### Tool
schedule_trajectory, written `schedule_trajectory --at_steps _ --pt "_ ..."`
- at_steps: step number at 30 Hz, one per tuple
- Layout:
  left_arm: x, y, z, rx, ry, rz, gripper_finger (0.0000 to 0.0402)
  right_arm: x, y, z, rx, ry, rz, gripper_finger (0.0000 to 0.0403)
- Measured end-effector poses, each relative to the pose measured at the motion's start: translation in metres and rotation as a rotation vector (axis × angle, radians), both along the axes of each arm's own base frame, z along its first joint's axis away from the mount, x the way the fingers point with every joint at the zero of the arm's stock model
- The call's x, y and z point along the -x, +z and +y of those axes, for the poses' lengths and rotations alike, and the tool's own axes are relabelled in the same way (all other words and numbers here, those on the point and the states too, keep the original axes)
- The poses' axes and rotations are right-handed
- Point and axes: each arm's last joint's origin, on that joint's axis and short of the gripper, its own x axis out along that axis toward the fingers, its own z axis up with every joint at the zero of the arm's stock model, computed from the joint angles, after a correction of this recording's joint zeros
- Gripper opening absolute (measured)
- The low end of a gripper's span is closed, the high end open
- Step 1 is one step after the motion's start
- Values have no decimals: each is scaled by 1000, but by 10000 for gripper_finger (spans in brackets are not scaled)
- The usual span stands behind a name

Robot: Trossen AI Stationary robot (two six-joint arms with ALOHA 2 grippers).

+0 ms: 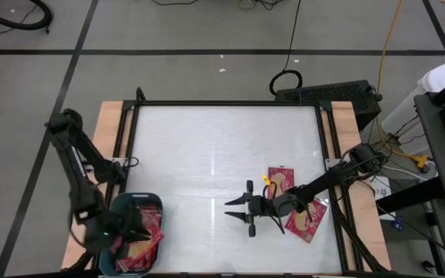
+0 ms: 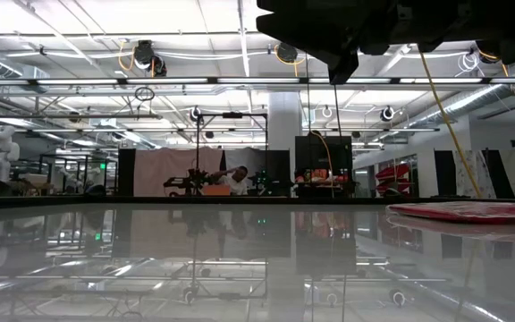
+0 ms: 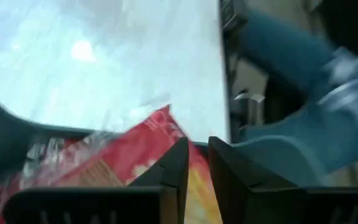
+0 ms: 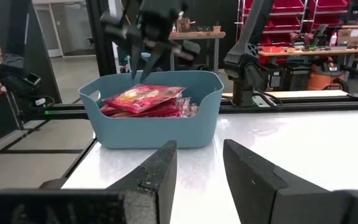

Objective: Sort popcorn bags into baskets
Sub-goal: Put the red popcorn bag into the blue bin

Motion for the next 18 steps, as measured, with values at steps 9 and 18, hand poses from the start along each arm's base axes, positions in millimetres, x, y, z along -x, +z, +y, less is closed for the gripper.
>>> schedule_trajectory --at_steps 9,18 --pt "-5 -29 4 -113 -29 304 15 0 0 -1 -7 -3 0 123" --pt "5 -17 18 -68 42 351 8 -2 0 -5 -7 -18 1 123"
